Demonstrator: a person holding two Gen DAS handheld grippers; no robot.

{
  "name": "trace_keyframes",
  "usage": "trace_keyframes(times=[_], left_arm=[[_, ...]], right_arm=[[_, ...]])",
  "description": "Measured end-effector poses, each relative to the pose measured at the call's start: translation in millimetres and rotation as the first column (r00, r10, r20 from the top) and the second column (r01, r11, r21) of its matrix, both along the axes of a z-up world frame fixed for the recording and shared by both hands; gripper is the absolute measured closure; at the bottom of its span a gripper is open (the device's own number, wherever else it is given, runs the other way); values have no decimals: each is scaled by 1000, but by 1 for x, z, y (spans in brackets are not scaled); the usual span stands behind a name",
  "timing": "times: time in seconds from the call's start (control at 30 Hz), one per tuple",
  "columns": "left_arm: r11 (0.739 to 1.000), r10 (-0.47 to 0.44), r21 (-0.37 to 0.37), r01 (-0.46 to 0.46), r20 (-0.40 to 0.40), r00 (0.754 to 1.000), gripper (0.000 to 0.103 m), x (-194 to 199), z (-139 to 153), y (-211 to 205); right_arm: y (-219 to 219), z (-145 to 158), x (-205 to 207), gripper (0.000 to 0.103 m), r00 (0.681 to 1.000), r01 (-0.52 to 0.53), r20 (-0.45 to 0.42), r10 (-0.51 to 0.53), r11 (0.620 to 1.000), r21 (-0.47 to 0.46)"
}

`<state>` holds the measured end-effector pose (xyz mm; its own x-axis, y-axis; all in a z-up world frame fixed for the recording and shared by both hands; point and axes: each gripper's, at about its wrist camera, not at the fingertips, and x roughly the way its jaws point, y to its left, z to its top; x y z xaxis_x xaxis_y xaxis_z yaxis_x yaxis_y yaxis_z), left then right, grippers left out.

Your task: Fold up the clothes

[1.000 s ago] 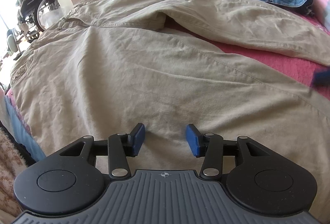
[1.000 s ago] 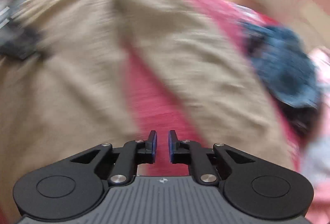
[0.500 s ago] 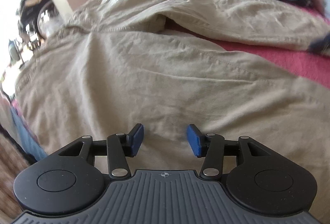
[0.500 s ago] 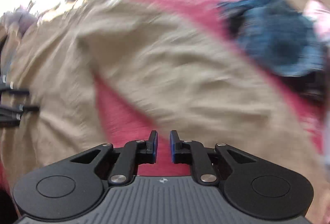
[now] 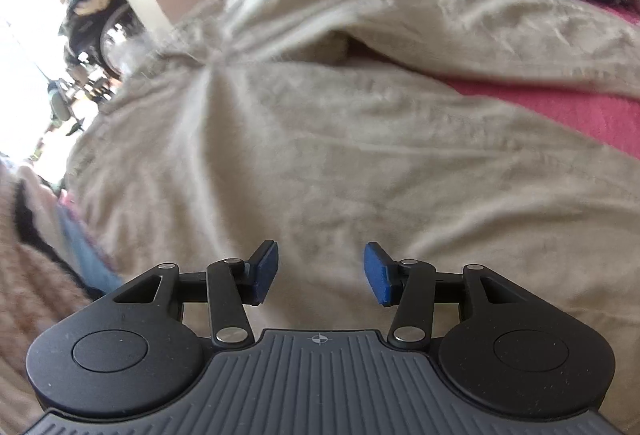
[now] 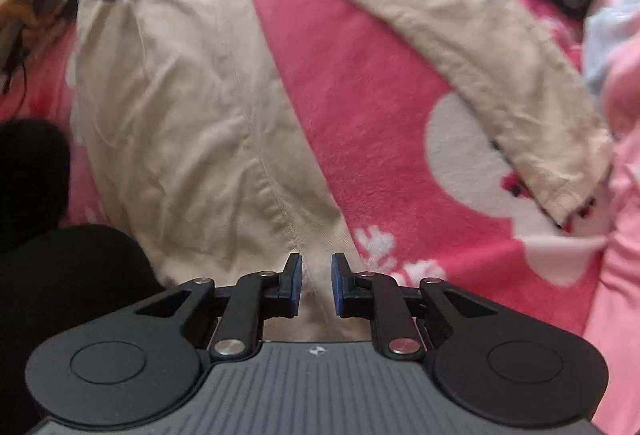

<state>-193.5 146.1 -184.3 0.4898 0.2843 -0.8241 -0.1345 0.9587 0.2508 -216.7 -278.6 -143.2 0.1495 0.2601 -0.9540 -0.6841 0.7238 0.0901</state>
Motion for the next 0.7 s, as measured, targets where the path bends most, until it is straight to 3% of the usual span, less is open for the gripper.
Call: trace_keyframes(times=[0.07, 0.23, 0.37, 0.57, 0.7], left_arm=[[999, 50, -6, -50, -8, 999, 55, 5, 4, 6], [985, 173, -18, -173, -29, 985, 55, 17, 15, 20], [973, 227, 35, -226, -30, 973, 55, 22, 31, 29], [958, 282, 57, -281, -15, 959, 55, 10, 81, 32], [935, 354, 24, -354, 24, 935, 55, 4, 108, 47]], right_arm=[[-2, 8, -9, 80, 1000, 17, 16, -17, 999, 35], [3, 6, -12, 80, 998, 44, 46, -48, 995, 86], [4, 16, -10, 80, 995, 68, 62, -82, 979, 192], [9, 28, -16, 80, 995, 14, 93, -38, 969, 245], [18, 36, -13, 80, 994, -24, 110, -7, 959, 284]])
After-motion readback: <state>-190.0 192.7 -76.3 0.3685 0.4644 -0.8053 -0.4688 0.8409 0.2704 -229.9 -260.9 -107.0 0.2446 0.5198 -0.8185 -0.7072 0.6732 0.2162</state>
